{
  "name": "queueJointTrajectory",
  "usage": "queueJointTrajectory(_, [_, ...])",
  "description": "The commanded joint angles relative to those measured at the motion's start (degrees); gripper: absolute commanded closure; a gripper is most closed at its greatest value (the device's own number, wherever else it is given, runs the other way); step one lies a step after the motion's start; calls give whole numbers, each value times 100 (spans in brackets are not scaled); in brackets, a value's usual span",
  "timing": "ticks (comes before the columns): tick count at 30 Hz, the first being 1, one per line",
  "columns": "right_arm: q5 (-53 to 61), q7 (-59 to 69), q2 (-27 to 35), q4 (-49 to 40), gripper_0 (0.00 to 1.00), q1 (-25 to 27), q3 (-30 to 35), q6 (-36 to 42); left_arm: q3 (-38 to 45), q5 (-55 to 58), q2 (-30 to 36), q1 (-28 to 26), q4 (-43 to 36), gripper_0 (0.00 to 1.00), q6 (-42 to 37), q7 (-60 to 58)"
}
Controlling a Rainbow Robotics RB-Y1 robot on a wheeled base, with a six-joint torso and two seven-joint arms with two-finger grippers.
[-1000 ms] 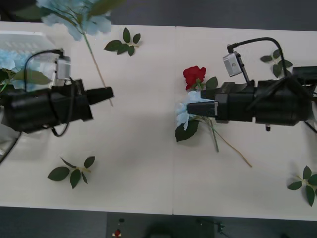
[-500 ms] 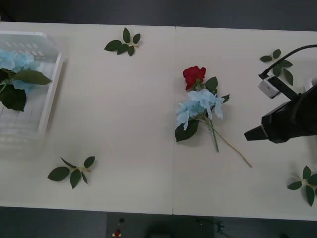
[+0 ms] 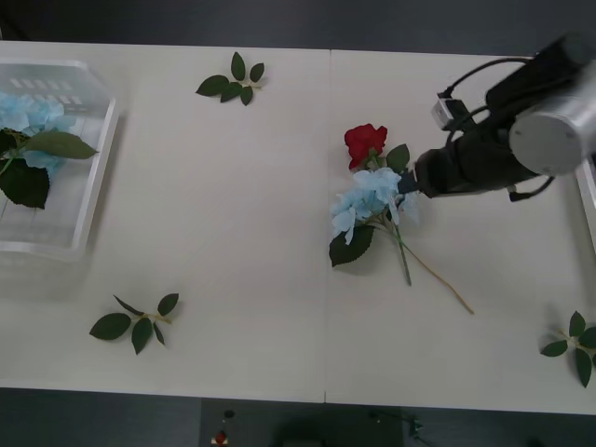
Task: Put the red flowers into the right box and the blue flowers into the left box
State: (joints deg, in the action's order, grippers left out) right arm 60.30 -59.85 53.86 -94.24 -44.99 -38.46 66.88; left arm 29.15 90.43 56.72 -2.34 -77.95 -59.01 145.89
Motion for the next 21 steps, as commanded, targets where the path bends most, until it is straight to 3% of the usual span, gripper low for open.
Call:
queueJointTrajectory(1, [-660, 210, -561, 890, 0, -889, -382, -44, 117, -104, 138, 76, -71, 62, 30, -237])
queueJointTrajectory(2, [-879, 158, -745, 1197, 0, -1109, -602, -97, 117, -104, 138, 76, -71, 32, 30, -237])
queueJointTrajectory(4, [-1187, 105, -1018, 1619, 0, -1381, -892, -158, 117, -96, 147, 76, -71, 6, 39, -254])
queueJointTrajectory(5, [-1310, 87, -1176, 1900, 0, -1522, -1050, -211, 117, -96, 138, 76, -71, 0, 30, -263])
queueJointTrajectory(12, [-1714, -36, -2081, 3377, 0, -1785, -1314, -545, 56, 107, 138, 85, -124, 0, -102, -263])
queueJointTrajectory(16, [-2057, -45, -2494, 4027, 0, -1785, -1305, -721, -129, 326, 138, 76, -792, 0, -471, -536])
queueJointTrajectory(21, [-2119, -45, -2793, 4651, 0, -1785, -1305, -1125, -551, 353, 129, 111, -1926, 0, -497, -1713])
